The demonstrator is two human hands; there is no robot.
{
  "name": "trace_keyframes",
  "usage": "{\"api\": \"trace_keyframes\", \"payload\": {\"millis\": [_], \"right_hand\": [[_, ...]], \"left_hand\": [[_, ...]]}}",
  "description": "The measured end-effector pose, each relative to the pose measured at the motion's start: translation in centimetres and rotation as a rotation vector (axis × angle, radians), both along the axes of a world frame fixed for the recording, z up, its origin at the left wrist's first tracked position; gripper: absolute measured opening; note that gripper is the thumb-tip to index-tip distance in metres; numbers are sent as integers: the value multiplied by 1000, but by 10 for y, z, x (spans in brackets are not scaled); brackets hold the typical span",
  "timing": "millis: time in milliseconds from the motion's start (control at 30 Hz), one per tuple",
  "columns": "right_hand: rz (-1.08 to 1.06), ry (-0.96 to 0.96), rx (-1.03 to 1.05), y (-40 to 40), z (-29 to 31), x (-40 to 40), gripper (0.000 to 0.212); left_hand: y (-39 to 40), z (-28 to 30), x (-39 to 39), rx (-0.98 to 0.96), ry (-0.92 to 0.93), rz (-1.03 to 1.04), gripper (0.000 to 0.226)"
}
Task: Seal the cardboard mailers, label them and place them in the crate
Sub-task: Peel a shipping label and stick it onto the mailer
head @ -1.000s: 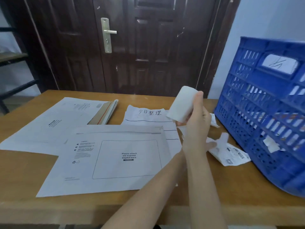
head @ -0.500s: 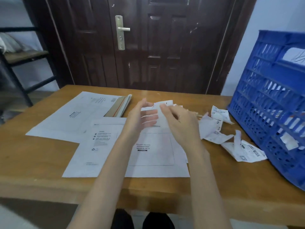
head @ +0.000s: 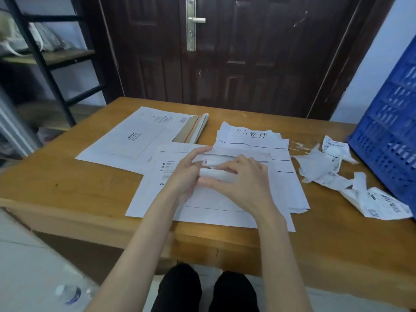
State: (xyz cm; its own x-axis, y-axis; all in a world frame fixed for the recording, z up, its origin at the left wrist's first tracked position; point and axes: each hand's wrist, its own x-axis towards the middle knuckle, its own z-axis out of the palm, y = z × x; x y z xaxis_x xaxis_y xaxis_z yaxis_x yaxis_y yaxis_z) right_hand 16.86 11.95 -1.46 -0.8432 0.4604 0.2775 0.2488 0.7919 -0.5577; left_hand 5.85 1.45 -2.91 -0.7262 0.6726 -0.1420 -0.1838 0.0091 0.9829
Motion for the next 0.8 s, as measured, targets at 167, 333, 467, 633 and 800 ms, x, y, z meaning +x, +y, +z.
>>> {"api": "trace_keyframes", "payload": {"millis": [167, 333, 467, 633, 800], "right_hand": [[-43, 156, -366, 1, -14, 2, 44], [-174, 231, -390, 9, -21, 7, 16], [-267, 303, -630, 16, -23, 9, 39], [-261, 231, -794, 26, -19, 6, 24], [-331, 236, -776, 35, -16, 1, 9]], "left_hand": [[2, 0, 8, 51, 70, 33, 49], [6, -3, 13, 68, 38, 60, 12], [8, -3, 18, 73, -43, 56, 17], [10, -2, 20, 74, -26, 33, 12], [14, -11, 16, -106, 249, 86, 27]]}}
